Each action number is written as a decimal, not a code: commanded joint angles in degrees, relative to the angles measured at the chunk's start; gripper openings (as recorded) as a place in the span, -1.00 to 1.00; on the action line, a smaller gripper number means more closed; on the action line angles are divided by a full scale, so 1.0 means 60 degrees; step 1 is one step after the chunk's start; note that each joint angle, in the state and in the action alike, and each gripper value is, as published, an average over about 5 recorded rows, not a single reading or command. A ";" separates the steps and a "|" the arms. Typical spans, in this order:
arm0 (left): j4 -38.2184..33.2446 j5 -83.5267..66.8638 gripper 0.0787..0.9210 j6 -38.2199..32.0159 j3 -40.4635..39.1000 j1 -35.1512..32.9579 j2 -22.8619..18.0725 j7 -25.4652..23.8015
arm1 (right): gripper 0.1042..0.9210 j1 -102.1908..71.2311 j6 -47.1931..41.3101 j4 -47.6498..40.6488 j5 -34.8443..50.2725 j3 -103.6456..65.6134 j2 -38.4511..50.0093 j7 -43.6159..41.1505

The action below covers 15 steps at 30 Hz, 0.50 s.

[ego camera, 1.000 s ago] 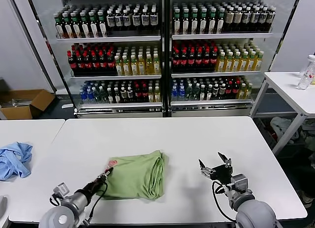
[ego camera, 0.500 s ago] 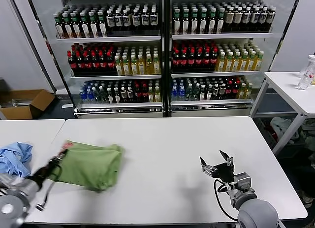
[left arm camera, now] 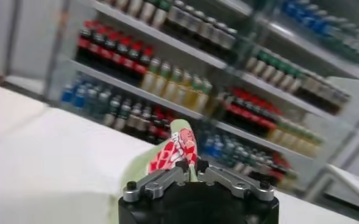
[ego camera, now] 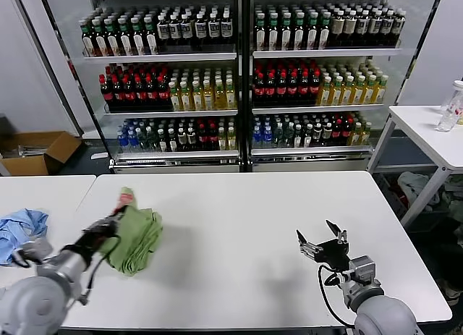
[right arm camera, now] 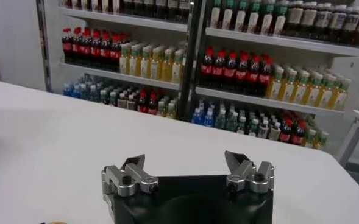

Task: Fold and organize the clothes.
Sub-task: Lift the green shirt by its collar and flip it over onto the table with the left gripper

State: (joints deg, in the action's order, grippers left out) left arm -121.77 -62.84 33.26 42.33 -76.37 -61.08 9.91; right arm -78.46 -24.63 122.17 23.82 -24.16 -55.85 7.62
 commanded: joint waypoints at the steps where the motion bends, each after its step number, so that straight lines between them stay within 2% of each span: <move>1: -0.0532 -0.0560 -0.92 -0.0017 -0.3622 0.0875 -0.1724 0.0885 | 0.76 -0.0079 0.0017 0.0147 0.0035 -0.0148 0.0002 -0.0011; 8: 0.1876 -0.0352 -0.92 -0.0038 -0.4842 0.2151 -0.3084 0.1205 | 0.76 0.0170 0.0021 0.0019 0.0056 -0.0041 -0.0045 -0.0018; 15: 0.3074 0.0180 -0.92 -0.0222 -0.5495 0.2815 -0.3868 0.1377 | 0.76 0.0398 0.0019 -0.0067 0.0252 -0.0031 0.0080 -0.0031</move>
State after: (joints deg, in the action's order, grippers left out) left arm -115.46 -63.81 32.76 20.54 -67.12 -74.54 15.74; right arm -77.17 -24.51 121.98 24.55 -24.23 -55.65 7.45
